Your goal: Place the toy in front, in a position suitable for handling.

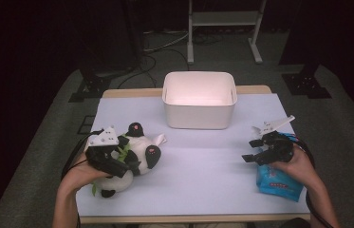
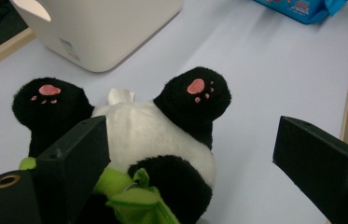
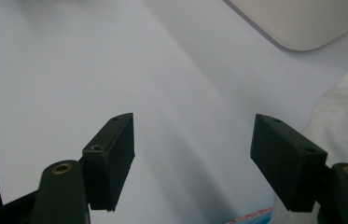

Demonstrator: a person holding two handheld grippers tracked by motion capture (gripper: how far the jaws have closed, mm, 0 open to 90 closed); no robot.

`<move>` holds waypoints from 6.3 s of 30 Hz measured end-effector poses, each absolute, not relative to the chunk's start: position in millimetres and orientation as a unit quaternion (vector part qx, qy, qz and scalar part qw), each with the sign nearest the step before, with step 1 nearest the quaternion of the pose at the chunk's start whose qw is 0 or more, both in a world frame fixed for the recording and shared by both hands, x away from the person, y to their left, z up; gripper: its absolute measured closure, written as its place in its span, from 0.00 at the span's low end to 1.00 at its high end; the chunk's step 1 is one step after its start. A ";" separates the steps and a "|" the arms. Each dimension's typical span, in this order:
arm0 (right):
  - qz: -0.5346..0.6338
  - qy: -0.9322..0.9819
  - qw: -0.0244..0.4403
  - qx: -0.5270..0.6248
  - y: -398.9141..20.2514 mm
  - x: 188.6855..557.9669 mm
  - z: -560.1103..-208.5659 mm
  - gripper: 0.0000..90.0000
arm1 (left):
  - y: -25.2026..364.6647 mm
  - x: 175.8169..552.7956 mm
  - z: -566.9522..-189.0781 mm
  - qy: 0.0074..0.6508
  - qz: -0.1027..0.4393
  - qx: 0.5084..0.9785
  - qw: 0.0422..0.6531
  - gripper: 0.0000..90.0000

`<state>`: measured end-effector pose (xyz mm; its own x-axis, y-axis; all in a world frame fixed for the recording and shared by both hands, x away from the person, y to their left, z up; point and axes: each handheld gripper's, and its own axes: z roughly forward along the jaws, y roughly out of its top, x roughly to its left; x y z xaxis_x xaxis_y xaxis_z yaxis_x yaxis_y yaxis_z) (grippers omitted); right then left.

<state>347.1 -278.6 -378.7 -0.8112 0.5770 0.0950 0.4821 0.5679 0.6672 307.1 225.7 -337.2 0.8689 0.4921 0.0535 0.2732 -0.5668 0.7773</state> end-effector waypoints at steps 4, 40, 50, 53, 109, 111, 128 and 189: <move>0.355 0.884 0.063 0.297 -278.7 346.5 -378.7 0.33 | 226.9 306.9 -339.1 0.221 0.130 0.877 0.407 0.11; 0.343 0.895 0.077 0.274 -268.8 334.5 -369.7 0.33 | 251.1 317.6 -350.7 0.280 0.108 0.888 0.349 0.52; 0.350 0.894 0.074 0.269 -272.6 331.2 -366.6 0.33 | 259.4 319.1 -340.7 0.274 0.116 0.882 0.367 0.82; 0.352 0.893 0.073 0.270 -273.0 331.4 -366.0 0.33 | 260.7 321.1 -340.5 0.278 0.115 0.878 0.371 0.83; 0.353 0.884 0.074 0.297 -313.1 323.4 -358.2 0.34 | 82.3 348.6 -300.2 0.119 0.056 0.930 0.344 0.84; 0.350 0.886 0.073 0.295 -313.6 322.7 -358.2 0.34 | 72.4 350.5 -302.2 0.112 0.052 0.931 0.343 0.84; 0.328 0.889 0.092 0.306 -322.8 313.1 -349.0 0.36 | 48.7 346.7 -328.0 0.099 -0.004 0.920 0.379 0.67; 0.340 0.851 0.073 0.394 -352.8 346.2 -335.2 0.95 | 137.2 328.1 -373.9 0.154 0.021 0.894 0.420 0.22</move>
<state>346.2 -352.8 -335.2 -0.6790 0.7199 0.1440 0.6208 0.4583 0.6360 328.1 137.2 -373.9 0.9517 0.2930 -0.0919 0.2579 -0.6003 0.7570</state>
